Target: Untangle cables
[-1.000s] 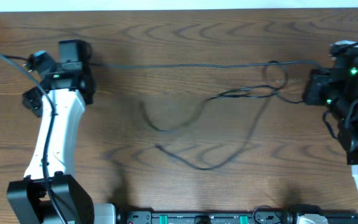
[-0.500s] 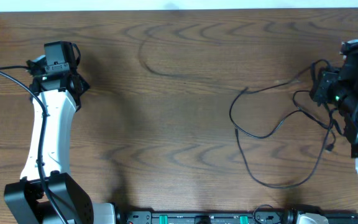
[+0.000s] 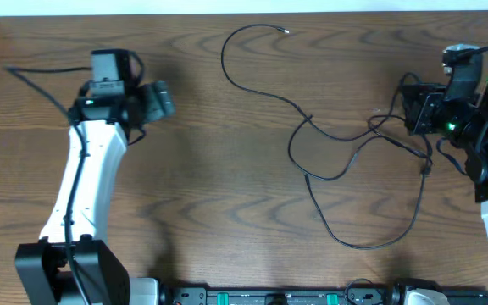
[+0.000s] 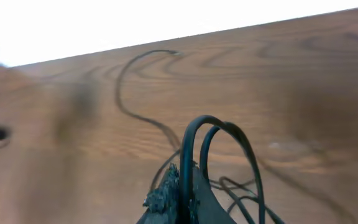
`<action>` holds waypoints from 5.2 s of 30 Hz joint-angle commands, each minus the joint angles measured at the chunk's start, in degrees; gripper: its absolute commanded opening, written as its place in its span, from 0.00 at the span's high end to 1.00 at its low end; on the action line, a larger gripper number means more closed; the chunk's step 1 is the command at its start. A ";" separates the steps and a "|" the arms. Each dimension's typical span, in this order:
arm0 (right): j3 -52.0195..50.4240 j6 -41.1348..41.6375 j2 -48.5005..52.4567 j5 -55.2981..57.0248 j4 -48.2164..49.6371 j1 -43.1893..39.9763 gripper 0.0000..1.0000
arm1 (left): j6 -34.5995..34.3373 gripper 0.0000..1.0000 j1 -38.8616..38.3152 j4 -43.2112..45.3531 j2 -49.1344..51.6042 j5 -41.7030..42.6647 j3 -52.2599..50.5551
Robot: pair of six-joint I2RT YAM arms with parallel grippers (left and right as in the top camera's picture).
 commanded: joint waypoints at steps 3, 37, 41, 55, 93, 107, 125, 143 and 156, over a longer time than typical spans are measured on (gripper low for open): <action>0.13 -6.10 2.91 -16.44 1.07 1.97 0.99 | 3.50 0.03 -8.66 6.38 -1.60 21.57 0.11; 0.13 5.46 5.40 -41.20 12.28 7.02 0.99 | -14.84 0.03 -32.46 27.10 -1.44 29.07 0.11; 0.13 7.91 5.40 -45.53 14.47 7.02 0.99 | -16.02 0.03 -32.46 28.39 -1.42 25.99 0.11; 0.13 11.67 5.18 -52.46 18.62 8.39 0.99 | -21.38 0.03 -36.02 36.28 0.28 20.26 0.11; 0.13 12.26 5.18 -50.05 18.97 -3.82 0.99 | -21.03 0.04 -8.94 0.31 2.10 -53.16 0.11; 0.07 -0.24 8.28 -28.65 4.96 0.50 0.99 | -19.69 0.61 -5.88 0.42 2.10 -26.34 0.11; 0.07 -6.69 23.82 -28.22 13.18 15.41 0.84 | -16.39 0.92 -12.22 0.79 -13.68 -20.72 0.15; 0.04 -5.79 26.88 -13.64 22.45 32.15 0.09 | -12.61 0.92 -12.24 -6.29 -25.14 -14.43 0.15; 0.04 7.87 42.42 -18.34 34.93 41.46 0.04 | -15.96 0.28 -6.78 -15.80 -13.55 -28.83 0.11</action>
